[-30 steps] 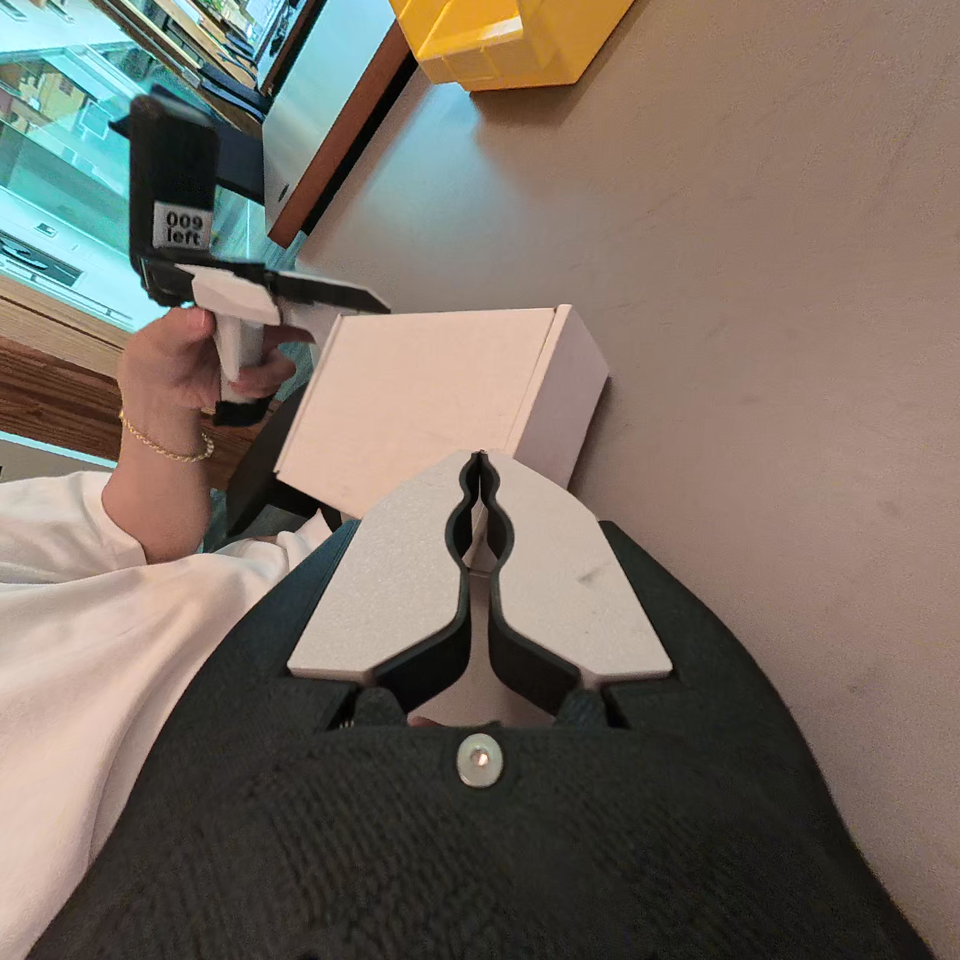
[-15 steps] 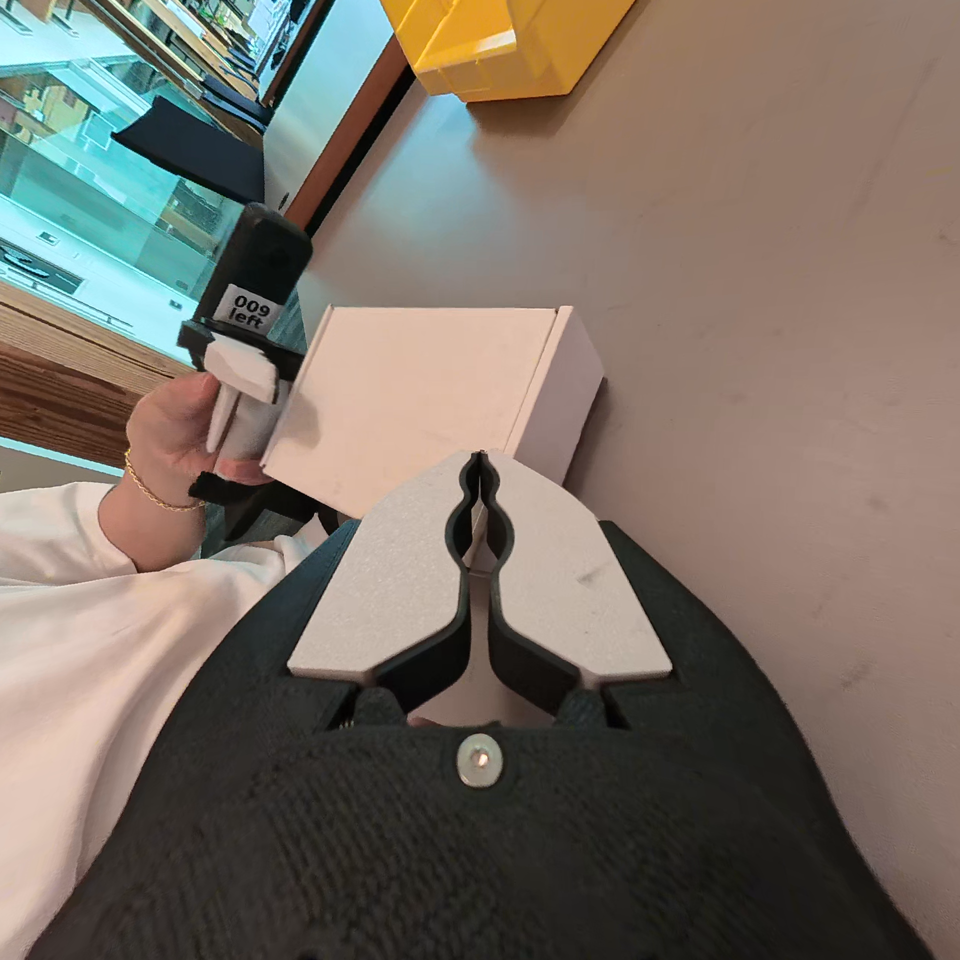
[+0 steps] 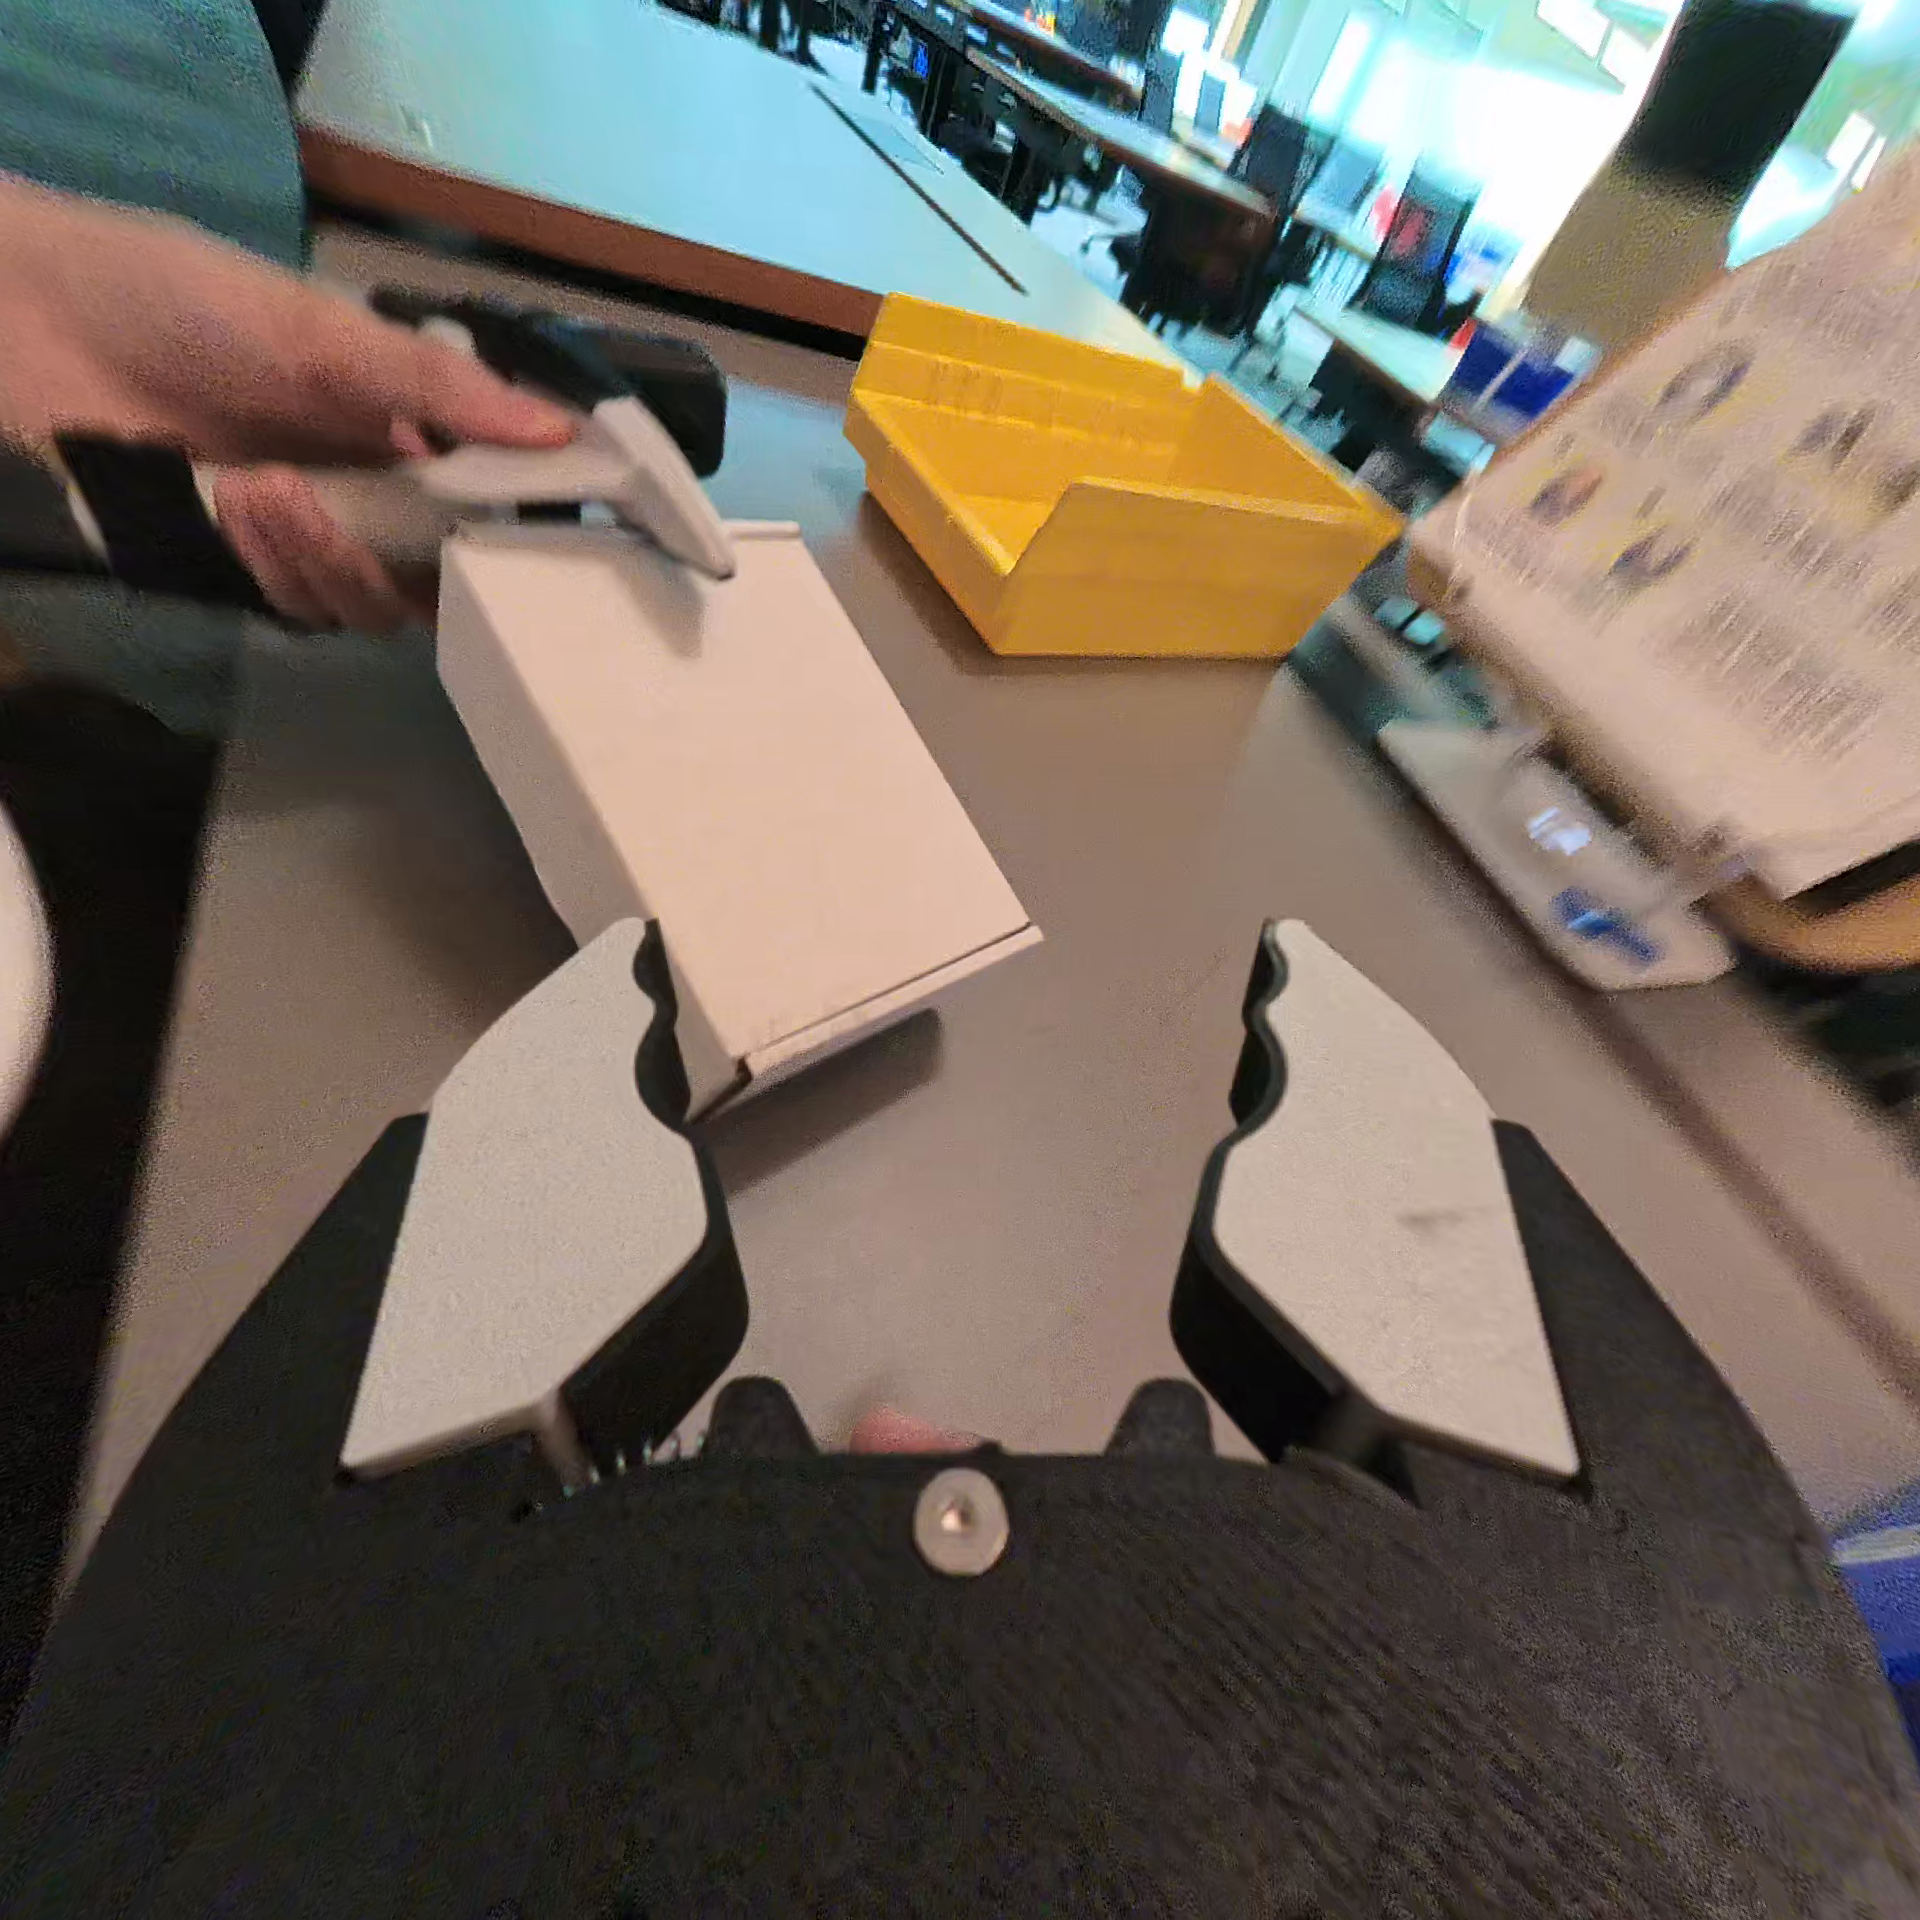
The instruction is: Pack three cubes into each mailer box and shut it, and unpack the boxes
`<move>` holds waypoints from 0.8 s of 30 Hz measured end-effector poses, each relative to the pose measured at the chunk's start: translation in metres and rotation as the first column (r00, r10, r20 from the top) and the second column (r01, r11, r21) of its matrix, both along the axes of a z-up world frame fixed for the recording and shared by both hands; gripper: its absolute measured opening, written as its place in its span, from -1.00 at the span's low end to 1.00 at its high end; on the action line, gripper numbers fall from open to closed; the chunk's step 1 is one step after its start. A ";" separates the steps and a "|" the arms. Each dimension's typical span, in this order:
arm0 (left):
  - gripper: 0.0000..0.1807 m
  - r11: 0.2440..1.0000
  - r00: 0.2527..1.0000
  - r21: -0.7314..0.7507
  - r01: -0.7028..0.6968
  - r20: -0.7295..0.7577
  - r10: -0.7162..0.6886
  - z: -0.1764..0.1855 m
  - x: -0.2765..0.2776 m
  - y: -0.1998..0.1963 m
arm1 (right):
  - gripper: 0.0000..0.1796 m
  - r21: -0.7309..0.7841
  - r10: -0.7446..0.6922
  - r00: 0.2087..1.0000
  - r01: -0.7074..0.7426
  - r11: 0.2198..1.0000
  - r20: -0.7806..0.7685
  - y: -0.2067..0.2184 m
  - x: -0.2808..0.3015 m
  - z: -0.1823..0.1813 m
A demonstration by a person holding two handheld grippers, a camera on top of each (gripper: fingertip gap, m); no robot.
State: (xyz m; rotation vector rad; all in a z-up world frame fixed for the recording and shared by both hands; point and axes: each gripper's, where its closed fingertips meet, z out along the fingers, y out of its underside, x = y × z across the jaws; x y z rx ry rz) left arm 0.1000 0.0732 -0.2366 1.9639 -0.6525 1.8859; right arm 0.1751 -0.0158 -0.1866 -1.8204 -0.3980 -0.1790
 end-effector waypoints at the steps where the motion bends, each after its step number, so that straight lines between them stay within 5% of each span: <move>1: -0.13 1.000 1.000 -0.007 0.000 0.008 0.000 0.002 0.001 0.003 | 0.17 0.001 0.010 0.996 -0.010 1.000 0.092 0.001 -0.004 0.000; 7: -0.13 0.996 0.997 -0.081 -0.026 0.074 0.032 0.020 0.005 0.023 | 0.19 -0.063 0.020 0.987 -0.011 0.998 0.157 0.015 -0.008 -0.018; 12: -0.13 0.976 0.995 -0.215 0.038 0.095 -0.017 0.034 0.002 0.031 | 0.16 -0.021 -0.010 0.863 0.023 1.000 0.505 0.033 -0.014 -0.015; 16: -0.13 0.976 0.995 -0.209 0.056 0.091 -0.038 0.041 0.002 0.032 | 0.17 0.007 -0.033 0.639 0.042 0.999 0.769 0.052 -0.022 -0.015; 21: -0.13 0.965 0.993 -0.253 0.069 0.106 -0.043 0.051 0.001 0.030 | 0.14 0.068 -0.084 0.408 0.053 0.996 0.909 0.066 -0.030 -0.007; 24: -0.13 0.960 0.991 -0.263 0.100 0.112 -0.073 0.055 0.000 0.020 | -0.13 0.145 -0.172 0.251 0.123 0.982 0.953 0.072 -0.022 0.001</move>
